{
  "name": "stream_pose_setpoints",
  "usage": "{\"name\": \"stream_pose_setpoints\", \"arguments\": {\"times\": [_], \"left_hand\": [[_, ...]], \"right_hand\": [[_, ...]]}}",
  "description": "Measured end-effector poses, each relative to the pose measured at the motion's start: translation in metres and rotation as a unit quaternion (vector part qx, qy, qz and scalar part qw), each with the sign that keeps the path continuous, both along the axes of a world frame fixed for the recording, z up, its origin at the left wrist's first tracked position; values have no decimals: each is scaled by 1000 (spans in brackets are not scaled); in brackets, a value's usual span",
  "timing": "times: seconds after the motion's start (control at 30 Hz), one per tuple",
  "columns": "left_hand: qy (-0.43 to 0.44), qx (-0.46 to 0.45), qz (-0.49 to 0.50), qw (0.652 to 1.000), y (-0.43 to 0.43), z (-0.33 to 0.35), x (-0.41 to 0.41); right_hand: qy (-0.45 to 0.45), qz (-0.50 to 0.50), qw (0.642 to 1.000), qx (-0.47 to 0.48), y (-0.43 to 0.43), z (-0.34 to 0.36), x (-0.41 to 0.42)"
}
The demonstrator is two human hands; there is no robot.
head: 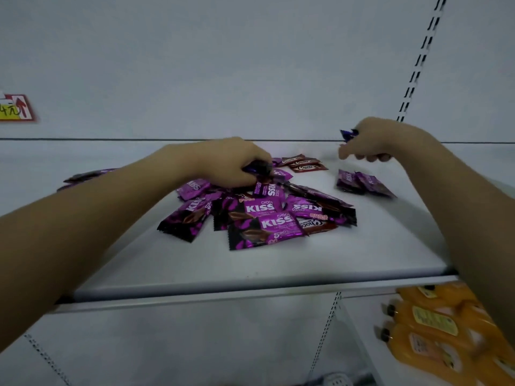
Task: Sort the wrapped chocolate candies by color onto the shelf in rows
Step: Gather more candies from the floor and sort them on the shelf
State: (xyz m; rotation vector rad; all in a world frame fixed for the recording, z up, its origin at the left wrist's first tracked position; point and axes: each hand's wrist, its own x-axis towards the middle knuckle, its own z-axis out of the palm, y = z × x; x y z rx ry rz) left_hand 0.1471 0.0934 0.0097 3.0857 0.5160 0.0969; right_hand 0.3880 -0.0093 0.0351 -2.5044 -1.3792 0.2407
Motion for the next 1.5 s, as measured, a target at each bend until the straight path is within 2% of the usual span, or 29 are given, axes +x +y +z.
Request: {"name": "stream_pose_setpoints", "arguments": {"times": [0.07, 0.13, 0.27, 0.33, 0.4, 0.43, 0.5, 0.57, 0.67, 0.73, 0.77, 0.83, 0.87, 1.0, 1.1, 1.2, 1.27, 1.37, 1.43, 1.5], "left_hand": [[18, 4, 26, 999, 0, 7, -1], [38, -13, 47, 998, 3, 13, -8], [83, -64, 85, 991, 15, 19, -29], [60, -51, 98, 992, 21, 20, -39], [25, -17, 124, 992, 26, 19, -45], [12, -4, 139, 990, 29, 19, -49], [2, 2, 165, 986, 36, 18, -55], [-4, -5, 177, 984, 44, 17, -61], [-11, 3, 206, 979, 56, 19, -68], [2, -21, 227, 974, 62, 21, -72], [13, -46, 229, 972, 64, 22, -75], [36, -89, 228, 969, 63, 22, -80], [45, -98, 225, 968, 61, 22, -81], [71, -146, 199, 966, 50, 24, -79], [100, -175, 191, 961, 44, 32, -80], [109, -199, 184, 956, 33, 39, -82], [72, -225, 166, 958, 26, 40, -82], [9, -217, 144, 965, 19, 32, -72], [19, -186, 128, 974, 14, 22, -61], [41, -158, 113, 980, 10, 15, -53]], "right_hand": [[17, -29, 997, -69, -1, -4, 9], [66, -12, 994, -88, 3, -12, 7], [170, 147, 974, -36, 14, -20, -20], [193, 208, 958, 35, 18, -20, -34], [149, 222, 958, 107, 25, -23, -41], [99, 218, 965, 104, 29, -25, -42], [13, 185, 982, 38, 35, -28, -36], [9, 120, 993, -15, 33, -23, -28], [-45, 96, 994, -11, 27, -15, -20], [-32, 161, 985, 54, 25, -16, -30], [10, 203, 975, 85, 24, -16, -42], [87, 275, 954, 81, 23, -17, -71], [82, 289, 952, 53, 25, -17, -84], [-15, 247, 968, -45, 36, -12, -83], [10, 203, 975, -86, 32, -6, -56], [-11, 166, 984, -66, 29, -8, -36], [-62, 146, 987, -31, 32, -10, -30], [-91, 126, 988, 18, 34, -10, -29], [-80, 157, 984, 22, 30, -10, -36], [-29, 218, 976, 5, 24, -10, -50]]}}
